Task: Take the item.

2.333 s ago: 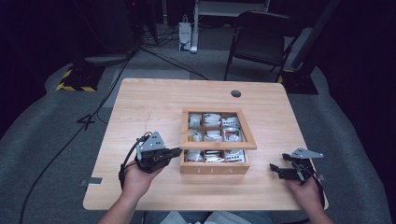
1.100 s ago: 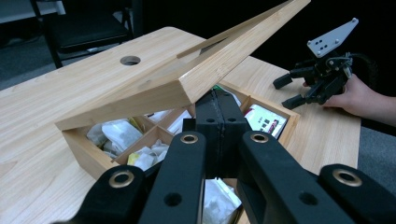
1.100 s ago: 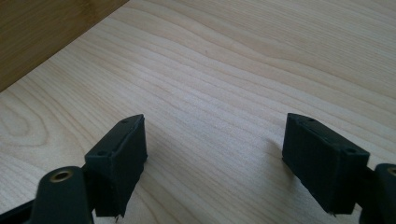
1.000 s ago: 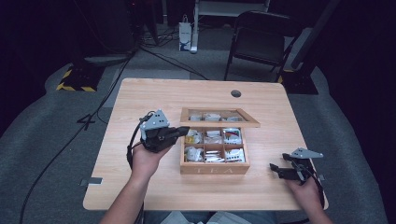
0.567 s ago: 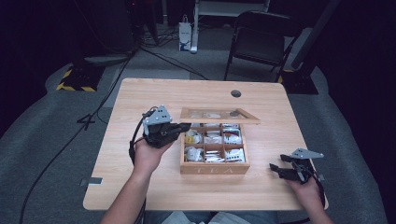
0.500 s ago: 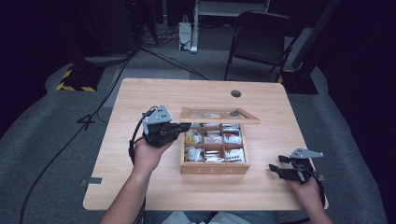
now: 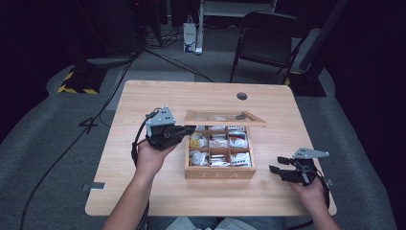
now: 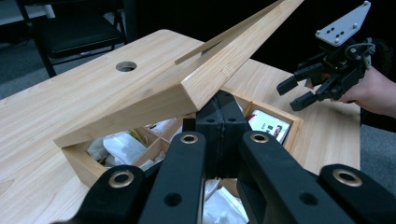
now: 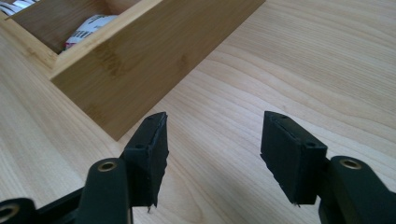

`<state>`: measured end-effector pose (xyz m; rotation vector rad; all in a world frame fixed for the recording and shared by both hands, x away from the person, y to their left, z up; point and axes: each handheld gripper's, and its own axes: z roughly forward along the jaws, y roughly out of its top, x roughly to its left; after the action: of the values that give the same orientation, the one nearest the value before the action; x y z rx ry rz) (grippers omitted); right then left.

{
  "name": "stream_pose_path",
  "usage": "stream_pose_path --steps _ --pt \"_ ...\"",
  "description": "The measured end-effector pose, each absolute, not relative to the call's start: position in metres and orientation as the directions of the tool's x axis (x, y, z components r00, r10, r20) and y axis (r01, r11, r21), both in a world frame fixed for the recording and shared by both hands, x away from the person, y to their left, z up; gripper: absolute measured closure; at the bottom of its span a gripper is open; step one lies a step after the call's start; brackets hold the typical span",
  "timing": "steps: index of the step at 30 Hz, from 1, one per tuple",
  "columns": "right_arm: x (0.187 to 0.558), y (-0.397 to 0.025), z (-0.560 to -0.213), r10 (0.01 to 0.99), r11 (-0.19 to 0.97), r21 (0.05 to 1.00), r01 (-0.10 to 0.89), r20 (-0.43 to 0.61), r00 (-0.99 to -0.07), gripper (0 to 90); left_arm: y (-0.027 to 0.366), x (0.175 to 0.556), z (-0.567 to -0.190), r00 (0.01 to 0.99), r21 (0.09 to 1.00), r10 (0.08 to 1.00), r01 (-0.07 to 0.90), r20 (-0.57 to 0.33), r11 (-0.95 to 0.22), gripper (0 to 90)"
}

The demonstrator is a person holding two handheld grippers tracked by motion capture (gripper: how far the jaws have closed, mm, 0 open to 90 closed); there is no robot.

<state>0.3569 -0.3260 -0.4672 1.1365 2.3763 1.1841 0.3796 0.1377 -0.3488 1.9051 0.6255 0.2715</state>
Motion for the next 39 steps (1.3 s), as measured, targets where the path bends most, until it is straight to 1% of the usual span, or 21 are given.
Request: stream_pose_path --steps 5,13,14,22,28,33,34,39 --pt "0.356 -0.32 -0.458 0.733 0.381 0.751 0.539 0.109 -0.671 43.8 0.138 0.38 -0.348 0.838 0.905 0.536 0.3 -0.1 -0.301 89.9" --pt "0.352 -0.306 -0.434 0.719 0.382 0.761 0.524 0.112 -0.686 50.8 0.139 0.382 -0.348 0.843 0.907 0.529 0.294 -0.098 -0.301 89.9" --pt "0.35 -0.3 -0.428 0.71 0.385 0.762 0.52 0.116 -0.695 52.8 0.139 0.382 -0.347 0.844 0.907 0.528 0.294 -0.098 -0.302 89.9" --pt "0.351 -0.272 -0.411 0.676 0.398 0.771 0.496 0.119 -0.727 58.0 0.138 0.382 -0.347 0.843 0.906 0.528 0.3 -0.106 -0.298 89.9" --pt "0.353 -0.254 -0.407 0.655 0.379 0.784 0.491 0.148 -0.741 59.2 0.138 0.383 -0.347 0.844 0.907 0.526 0.3 -0.107 -0.297 89.9" --pt "0.357 -0.237 -0.403 0.641 0.406 0.786 0.467 0.119 -0.758 61.1 0.139 0.383 -0.347 0.844 0.907 0.527 0.296 -0.102 -0.299 89.8" --pt "0.357 -0.229 -0.402 0.633 0.423 0.785 0.452 0.101 -0.767 61.8 0.139 0.383 -0.347 0.844 0.907 0.527 0.296 -0.102 -0.299 89.8" --pt "0.361 -0.21 -0.401 0.62 0.45 0.773 0.447 0.09 -0.779 64.1 0.138 0.382 -0.347 0.843 0.906 0.529 0.292 -0.092 -0.306 89.8"
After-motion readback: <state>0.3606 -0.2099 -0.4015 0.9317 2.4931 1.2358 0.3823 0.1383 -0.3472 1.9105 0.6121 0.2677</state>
